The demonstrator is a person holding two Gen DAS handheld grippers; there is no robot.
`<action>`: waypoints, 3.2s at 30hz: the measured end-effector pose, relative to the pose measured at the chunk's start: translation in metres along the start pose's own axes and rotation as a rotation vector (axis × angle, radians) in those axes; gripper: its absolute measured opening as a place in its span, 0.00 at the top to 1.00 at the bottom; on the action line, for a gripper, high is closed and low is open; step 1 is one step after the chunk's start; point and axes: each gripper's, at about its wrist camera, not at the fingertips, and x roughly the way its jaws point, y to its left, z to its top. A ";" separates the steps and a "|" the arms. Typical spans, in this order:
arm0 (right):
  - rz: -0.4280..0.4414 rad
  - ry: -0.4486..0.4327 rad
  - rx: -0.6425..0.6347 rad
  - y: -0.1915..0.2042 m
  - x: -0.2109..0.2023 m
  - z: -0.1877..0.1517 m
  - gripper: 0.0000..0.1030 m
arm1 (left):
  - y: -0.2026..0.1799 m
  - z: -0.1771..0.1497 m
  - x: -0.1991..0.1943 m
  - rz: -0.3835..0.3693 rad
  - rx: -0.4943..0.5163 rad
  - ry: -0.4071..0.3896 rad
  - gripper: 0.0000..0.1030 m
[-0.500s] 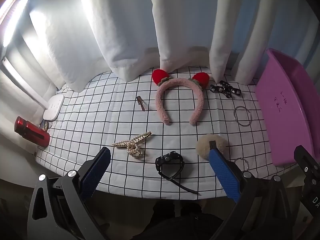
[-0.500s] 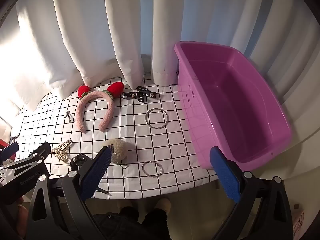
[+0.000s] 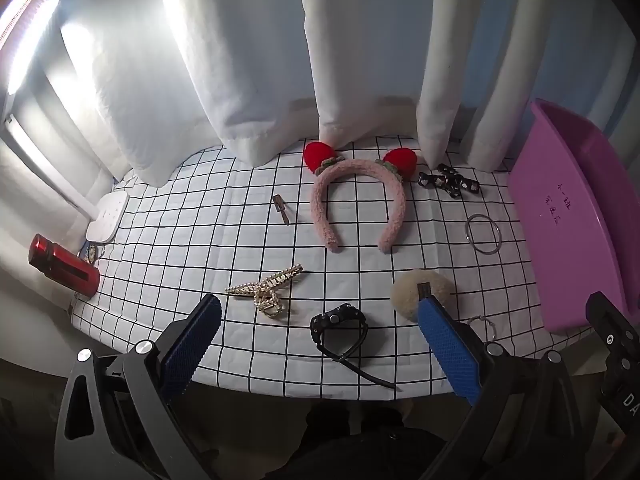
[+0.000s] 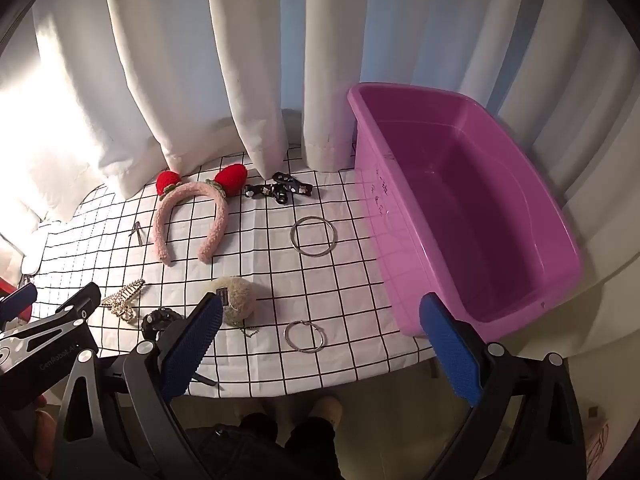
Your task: Organize jewelry
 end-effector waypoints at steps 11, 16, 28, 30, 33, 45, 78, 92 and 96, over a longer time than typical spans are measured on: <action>0.001 -0.001 0.002 -0.001 -0.002 0.000 0.09 | -0.003 0.003 0.000 -0.004 -0.001 -0.001 0.06; 0.000 -0.002 0.002 -0.001 -0.002 -0.001 0.09 | -0.003 0.003 0.000 -0.004 -0.001 -0.004 0.06; 0.003 0.001 0.006 -0.004 0.001 -0.001 0.09 | -0.005 0.010 -0.004 -0.007 -0.001 -0.004 0.06; 0.003 0.002 0.006 -0.004 0.001 -0.001 0.08 | -0.004 0.010 -0.004 -0.008 -0.001 -0.005 0.06; 0.004 0.003 0.008 -0.002 -0.003 -0.002 0.08 | -0.004 0.010 -0.005 -0.009 -0.003 -0.007 0.06; 0.006 0.003 0.008 -0.002 -0.004 -0.002 0.09 | -0.002 0.008 -0.003 -0.015 -0.006 -0.011 0.06; 0.037 0.054 -0.012 0.004 0.020 -0.015 0.08 | 0.017 -0.006 0.020 -0.028 -0.062 0.047 0.06; 0.142 0.177 -0.082 0.009 0.106 -0.065 0.09 | 0.070 -0.068 0.096 -0.044 -0.199 0.128 0.06; 0.136 0.183 -0.119 0.011 0.131 -0.073 0.09 | 0.070 -0.083 0.115 -0.053 -0.195 0.134 0.06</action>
